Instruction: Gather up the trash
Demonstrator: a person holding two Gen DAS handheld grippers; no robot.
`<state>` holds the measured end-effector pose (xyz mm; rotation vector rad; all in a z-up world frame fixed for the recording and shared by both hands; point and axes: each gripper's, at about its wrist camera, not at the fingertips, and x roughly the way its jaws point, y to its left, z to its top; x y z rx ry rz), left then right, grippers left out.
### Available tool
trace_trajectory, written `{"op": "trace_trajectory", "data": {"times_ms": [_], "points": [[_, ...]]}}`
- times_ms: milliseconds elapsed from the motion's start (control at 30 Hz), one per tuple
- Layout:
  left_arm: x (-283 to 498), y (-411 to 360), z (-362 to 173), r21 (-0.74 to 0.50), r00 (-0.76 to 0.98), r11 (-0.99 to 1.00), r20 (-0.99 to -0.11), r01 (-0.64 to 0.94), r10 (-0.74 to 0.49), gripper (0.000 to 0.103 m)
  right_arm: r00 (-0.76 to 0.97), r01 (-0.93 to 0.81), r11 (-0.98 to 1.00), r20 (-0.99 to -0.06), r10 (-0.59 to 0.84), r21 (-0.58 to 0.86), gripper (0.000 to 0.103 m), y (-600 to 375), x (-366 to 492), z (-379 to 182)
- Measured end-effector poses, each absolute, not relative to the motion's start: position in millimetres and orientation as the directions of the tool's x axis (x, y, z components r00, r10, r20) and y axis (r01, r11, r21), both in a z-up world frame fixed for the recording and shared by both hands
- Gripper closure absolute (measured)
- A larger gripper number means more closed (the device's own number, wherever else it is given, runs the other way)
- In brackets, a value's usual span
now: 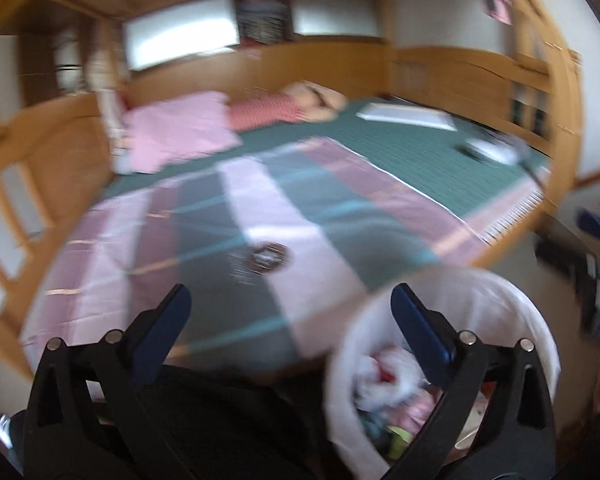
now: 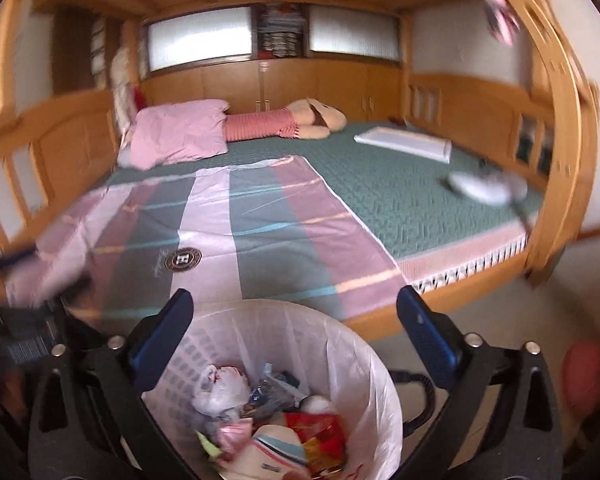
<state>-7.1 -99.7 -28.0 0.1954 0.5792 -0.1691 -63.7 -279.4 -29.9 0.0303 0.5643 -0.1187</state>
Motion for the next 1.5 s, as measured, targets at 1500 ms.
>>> {"op": "trace_trajectory", "data": {"times_ms": [1500], "points": [[-16,-81,-20,0.048,0.821,0.988,-0.563,0.146,-0.094,0.003,0.848,0.096,0.995,-0.521,-0.093,-0.022,0.003,-249,-64,-30]]}}
